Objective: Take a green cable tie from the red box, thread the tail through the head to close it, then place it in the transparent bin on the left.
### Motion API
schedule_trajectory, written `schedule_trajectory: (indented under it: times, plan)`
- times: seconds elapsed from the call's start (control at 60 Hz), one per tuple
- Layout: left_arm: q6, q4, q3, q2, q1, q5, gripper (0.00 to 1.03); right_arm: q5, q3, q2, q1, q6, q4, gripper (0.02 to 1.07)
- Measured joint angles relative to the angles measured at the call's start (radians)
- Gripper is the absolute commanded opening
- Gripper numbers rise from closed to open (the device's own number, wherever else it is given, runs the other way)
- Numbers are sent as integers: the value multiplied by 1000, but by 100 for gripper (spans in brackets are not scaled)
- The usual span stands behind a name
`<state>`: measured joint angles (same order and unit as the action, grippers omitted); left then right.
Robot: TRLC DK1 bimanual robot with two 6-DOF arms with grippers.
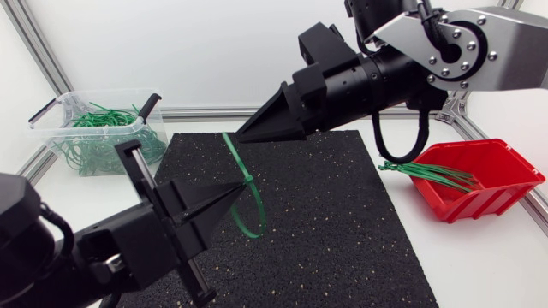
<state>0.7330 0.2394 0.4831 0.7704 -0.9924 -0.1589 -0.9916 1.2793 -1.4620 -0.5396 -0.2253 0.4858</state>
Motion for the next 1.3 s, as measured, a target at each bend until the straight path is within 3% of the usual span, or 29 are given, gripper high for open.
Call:
schedule_trajectory:
  times: [0.033, 0.2, 0.4, 0.617, 0.883, 0.983, 1.05, 1.133, 1.183, 1.3]
  plan:
    - [-10, -9, 0, 0, 59, 46, 4, 20, -11, 4, 6, 14, -3, 103]
    - [-146, -76, 26, 40, 517, 312, 4, 140, -84, 24, 31, 105, -7, 104]
    - [-368, -53, 201, 210, 886, 390, 4, 266, -142, 31, 31, 170, -19, 104]
    - [-591, -2, 423, 426, 1146, 388, 4, 369, -187, 60, 23, 179, -52, 104]
    - [-764, -58, 748, 738, 1312, 299, 7, 446, -244, 119, 7, 182, -98, 104]
    - [-782, -138, 838, 843, 1323, 276, 25, 473, -269, 137, 4, 182, -101, 104]
    - [-782, -164, 857, 898, 1320, 262, 55, 502, -287, 148, 4, 183, -101, 104]
    - [-763, -229, 854, 935, 1309, 253, 80, 521, -312, 171, 11, 190, -101, 104]
    - [-757, -229, 839, 944, 1299, 241, 100, 531, -327, 188, 19, 198, -101, 104]
    - [-739, -212, 801, 934, 1277, 206, 100, 580, -367, 248, 61, 223, -101, 104]
